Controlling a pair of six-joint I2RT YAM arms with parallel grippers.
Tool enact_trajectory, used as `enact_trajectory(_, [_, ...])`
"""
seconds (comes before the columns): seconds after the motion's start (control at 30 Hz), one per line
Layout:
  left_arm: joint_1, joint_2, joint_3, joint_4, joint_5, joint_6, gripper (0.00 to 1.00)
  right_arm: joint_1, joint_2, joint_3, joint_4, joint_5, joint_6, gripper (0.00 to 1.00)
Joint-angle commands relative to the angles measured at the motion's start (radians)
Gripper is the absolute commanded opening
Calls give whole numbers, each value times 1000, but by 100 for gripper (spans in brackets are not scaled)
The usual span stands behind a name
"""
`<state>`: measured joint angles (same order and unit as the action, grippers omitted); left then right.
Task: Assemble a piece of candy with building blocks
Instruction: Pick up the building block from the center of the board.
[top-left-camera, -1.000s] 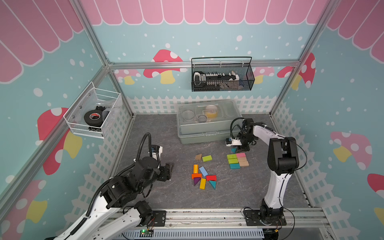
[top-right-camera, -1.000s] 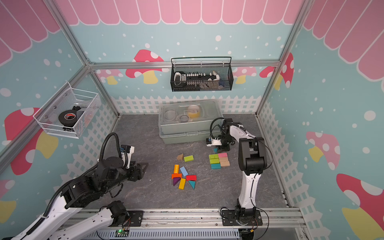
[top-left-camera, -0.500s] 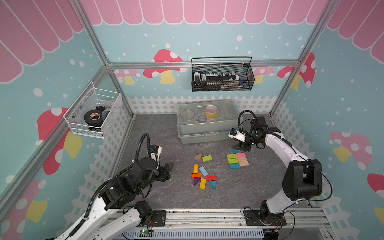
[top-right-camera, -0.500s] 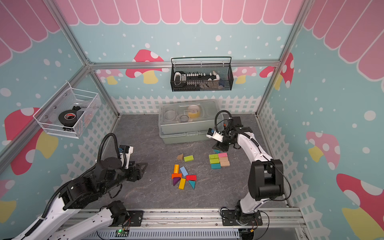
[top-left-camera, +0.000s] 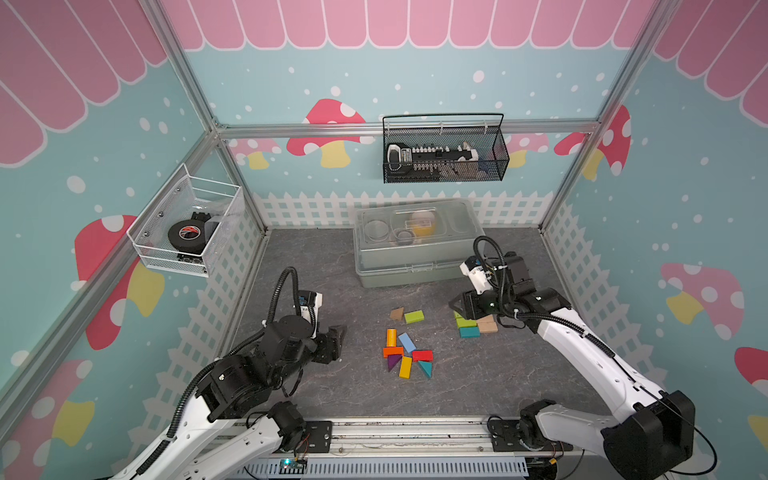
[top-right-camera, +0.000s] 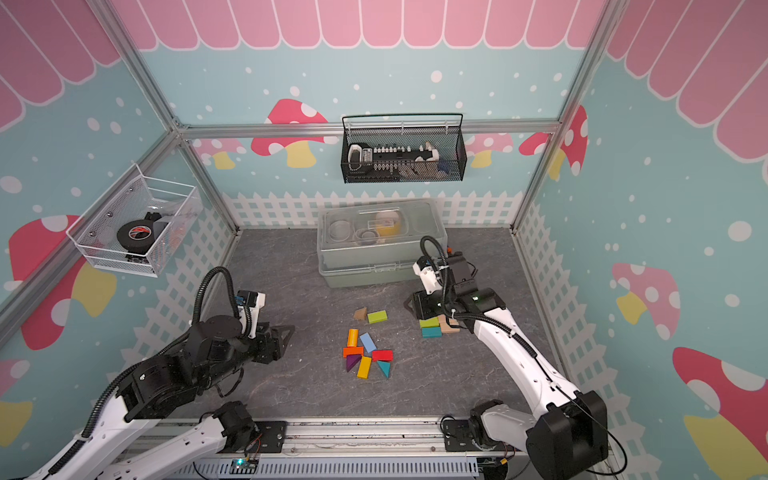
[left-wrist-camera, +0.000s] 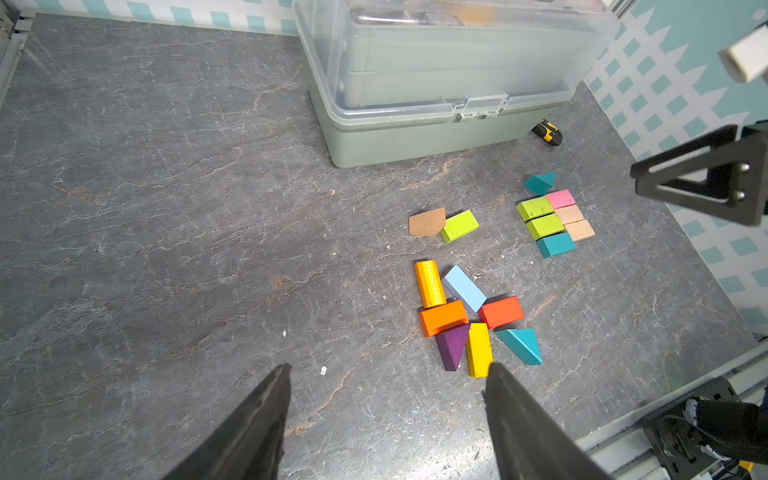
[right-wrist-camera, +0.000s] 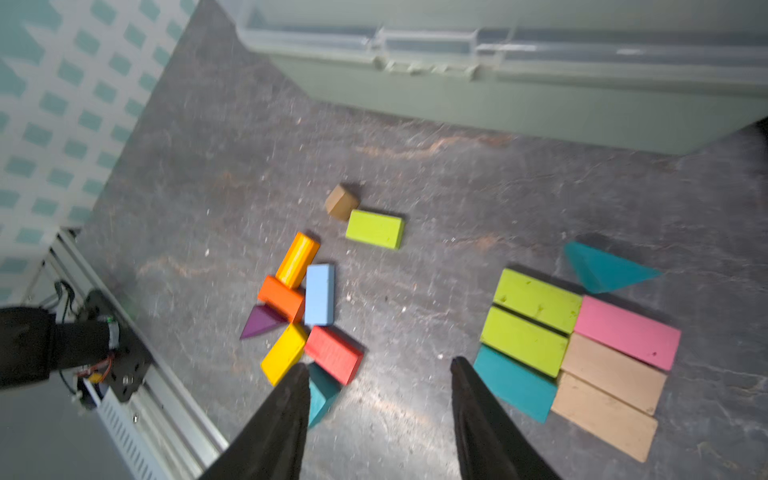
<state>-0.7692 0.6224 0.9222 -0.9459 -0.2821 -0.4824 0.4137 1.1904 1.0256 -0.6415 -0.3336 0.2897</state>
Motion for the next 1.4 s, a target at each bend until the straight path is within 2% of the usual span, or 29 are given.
enact_trajectory(0.0, [-8,-15,-11,-2,-23,15,73,91,-18,-14,-118,130,128,61])
enact_trajectory(0.07, [-8,-15,-12,-3,-25,14,73,184,-9,-39,-118,191,162,64])
enact_trajectory(0.23, [-8,-4,-10,-3,-23,15,73,364,73,-53,-105,303,225,64])
enact_trajectory(0.5, [-8,3,-10,-3,-26,14,73,537,272,-63,-63,407,285,63])
enact_trajectory(0.83, [-8,14,-9,-5,-29,15,73,593,460,0,-68,454,295,59])
enact_trajectory(1.03, [-8,16,-8,-5,-29,14,73,600,481,14,-67,461,295,52])
enact_trajectory(1.23, [-7,16,-9,-5,-27,15,73,604,506,43,-109,467,291,42])
enact_trajectory(1.37, [-8,14,-10,-5,-28,15,73,609,506,45,-117,466,296,39])
